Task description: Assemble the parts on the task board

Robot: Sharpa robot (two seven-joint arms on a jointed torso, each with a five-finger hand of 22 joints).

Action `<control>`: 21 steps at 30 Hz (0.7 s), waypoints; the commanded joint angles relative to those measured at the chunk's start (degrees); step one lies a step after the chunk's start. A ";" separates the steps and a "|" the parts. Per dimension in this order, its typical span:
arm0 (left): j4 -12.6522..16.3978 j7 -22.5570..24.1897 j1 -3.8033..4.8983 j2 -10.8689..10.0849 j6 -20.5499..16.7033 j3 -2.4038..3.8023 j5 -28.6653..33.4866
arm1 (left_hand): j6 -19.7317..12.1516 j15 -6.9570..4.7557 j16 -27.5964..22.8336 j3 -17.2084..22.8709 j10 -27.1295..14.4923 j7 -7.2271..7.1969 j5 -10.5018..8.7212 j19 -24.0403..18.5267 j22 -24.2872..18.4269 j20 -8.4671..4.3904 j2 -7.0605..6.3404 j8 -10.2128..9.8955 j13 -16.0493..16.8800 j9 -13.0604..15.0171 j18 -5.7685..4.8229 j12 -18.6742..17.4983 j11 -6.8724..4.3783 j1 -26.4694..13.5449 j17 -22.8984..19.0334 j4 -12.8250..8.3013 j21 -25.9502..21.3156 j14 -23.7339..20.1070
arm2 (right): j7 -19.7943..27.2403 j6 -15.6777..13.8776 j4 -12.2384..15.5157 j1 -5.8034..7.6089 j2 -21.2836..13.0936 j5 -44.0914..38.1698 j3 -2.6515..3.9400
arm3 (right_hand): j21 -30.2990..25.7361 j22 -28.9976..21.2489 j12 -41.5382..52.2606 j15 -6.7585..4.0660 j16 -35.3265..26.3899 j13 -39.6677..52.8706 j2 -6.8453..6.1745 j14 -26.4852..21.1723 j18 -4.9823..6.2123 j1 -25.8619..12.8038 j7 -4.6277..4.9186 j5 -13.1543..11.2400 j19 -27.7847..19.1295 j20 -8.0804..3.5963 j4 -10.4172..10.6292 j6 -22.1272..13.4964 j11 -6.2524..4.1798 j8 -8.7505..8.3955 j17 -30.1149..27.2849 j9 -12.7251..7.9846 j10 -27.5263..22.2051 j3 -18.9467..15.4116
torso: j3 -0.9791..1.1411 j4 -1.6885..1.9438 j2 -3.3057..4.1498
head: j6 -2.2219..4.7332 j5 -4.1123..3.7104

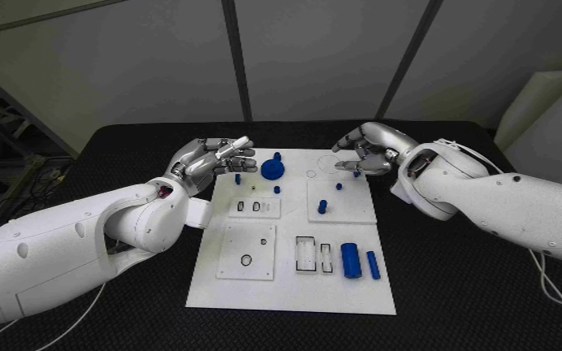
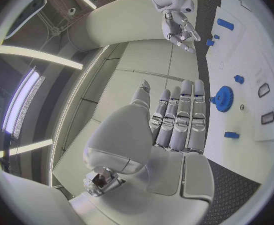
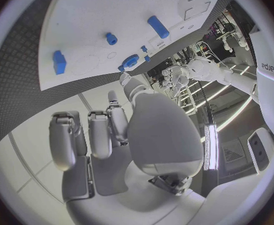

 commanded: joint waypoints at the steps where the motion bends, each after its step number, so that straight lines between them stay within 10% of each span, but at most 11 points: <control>1: 0.03 0.20 0.06 0.14 1.07 0.05 0.00 | 0.40 0.22 -0.33 0.03 0.43 0.14 0.11 -0.41 -0.08 0.17 0.63 -0.25 -0.01 -0.05 -0.36 -0.27 -0.16 0.13 -0.05 -0.47 -0.12 -0.27 | 5.53 -0.80 0.41 0.10 -1.70 6.48 -0.01 | 0.00 14.47 -0.43 0.32 -0.18 3.41 -0.88 3.66 -0.28 0.09 -0.09 0.08 5.53 0.33 -0.55 0.20 0.20 0.00 4.10 -0.13 -0.44 -0.11 | 0.39 -0.61 -0.09 | 0.15 -0.26; 21: -0.80 0.22 -0.09 1.02 1.60 0.04 0.00 | 0.73 0.72 -1.95 -0.88 0.78 0.22 0.14 -2.08 -0.95 0.65 1.32 -0.91 -0.02 -0.08 -0.40 -0.99 0.00 0.04 -0.32 -1.35 -1.38 -1.58 | 5.07 2.04 -6.50 -1.93 -1.72 7.40 -0.04 | -0.16 14.22 -1.59 0.60 -0.26 2.71 -1.71 3.69 -0.22 0.54 0.40 0.05 5.37 0.54 -0.51 -3.37 0.61 -0.19 4.17 -1.26 -0.91 -1.05 | 0.18 -0.18 0.00 | -0.26 -1.70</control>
